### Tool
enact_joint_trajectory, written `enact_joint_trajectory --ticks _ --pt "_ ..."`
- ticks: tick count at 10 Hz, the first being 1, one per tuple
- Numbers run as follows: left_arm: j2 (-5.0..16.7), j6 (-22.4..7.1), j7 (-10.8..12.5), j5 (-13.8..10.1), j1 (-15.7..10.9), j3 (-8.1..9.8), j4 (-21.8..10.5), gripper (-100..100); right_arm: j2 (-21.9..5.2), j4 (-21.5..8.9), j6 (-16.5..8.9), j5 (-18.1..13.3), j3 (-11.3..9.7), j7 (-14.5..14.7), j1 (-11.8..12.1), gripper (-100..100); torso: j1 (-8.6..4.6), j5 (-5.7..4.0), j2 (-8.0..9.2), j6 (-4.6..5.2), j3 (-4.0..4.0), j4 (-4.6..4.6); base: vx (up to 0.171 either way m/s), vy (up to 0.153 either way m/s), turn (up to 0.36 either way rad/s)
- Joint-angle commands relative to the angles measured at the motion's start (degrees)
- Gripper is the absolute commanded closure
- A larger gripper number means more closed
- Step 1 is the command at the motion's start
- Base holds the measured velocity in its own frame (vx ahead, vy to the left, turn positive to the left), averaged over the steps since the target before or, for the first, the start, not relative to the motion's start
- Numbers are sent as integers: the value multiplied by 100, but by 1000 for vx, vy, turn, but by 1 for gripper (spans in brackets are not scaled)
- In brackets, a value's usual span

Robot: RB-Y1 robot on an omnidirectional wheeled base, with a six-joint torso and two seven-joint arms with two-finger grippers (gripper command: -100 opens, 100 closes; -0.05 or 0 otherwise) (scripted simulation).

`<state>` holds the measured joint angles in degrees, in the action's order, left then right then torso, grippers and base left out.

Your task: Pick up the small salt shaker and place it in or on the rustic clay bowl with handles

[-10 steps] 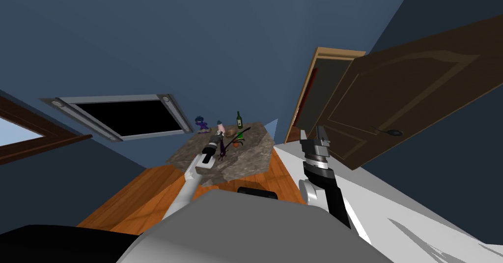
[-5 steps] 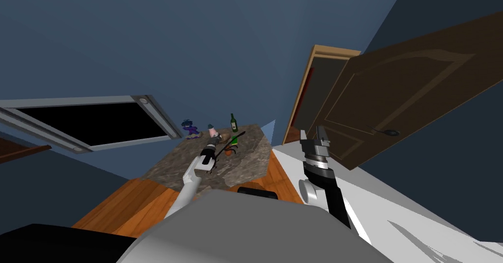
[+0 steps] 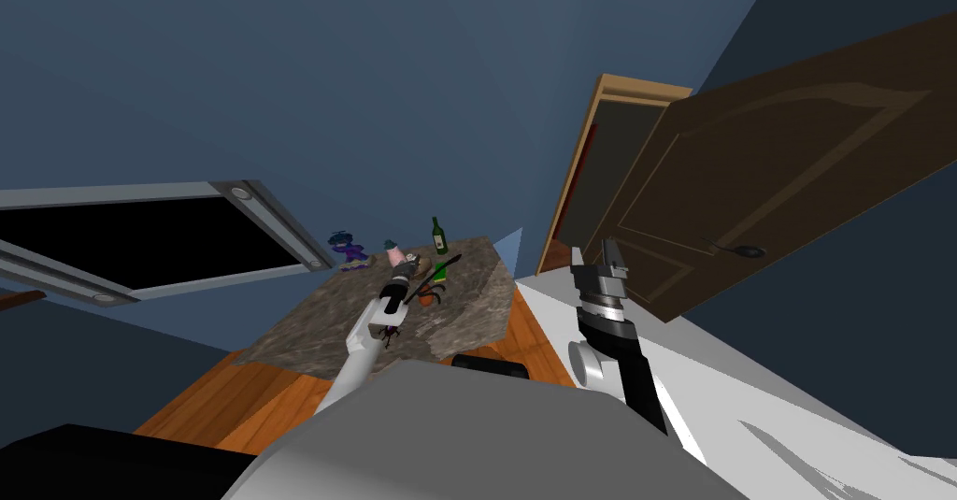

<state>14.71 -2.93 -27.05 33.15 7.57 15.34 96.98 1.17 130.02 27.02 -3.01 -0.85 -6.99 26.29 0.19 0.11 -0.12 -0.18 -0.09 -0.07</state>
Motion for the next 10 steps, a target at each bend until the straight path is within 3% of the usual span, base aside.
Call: enact_joint_trajectory --ticks 1,4,5,6,7,10 --pt "0 0 0 0 0 0 0 -100 0 0 0 0 0 0 0 0 0 0 0 0 0 0 0 0 0" --pt "0 0 0 0 0 0 0 -100 0 0 0 0 0 0 0 0 0 0 11 0 7 3 0 0 0" --pt "0 0 0 0 0 0 0 0 0 0 0 0 0 0 0 0 0 0 11 0 7 3 0 0 0" --pt "168 -287 40 -84 -34 -77 169 -100 0 0 0 0 0 0 0 0 0 0 12 0 7 3 -27 7 -90" --pt "168 -307 40 -84 -34 -77 169 -100 0 0 0 0 0 0 -1 0 2 0 19 2 11 5 -32 13 -49" --pt "419 -767 100 -209 -84 -192 422 -100 0 0 0 0 0 0 -1 0 4 0 25 0 15 6 -34 11 -49"
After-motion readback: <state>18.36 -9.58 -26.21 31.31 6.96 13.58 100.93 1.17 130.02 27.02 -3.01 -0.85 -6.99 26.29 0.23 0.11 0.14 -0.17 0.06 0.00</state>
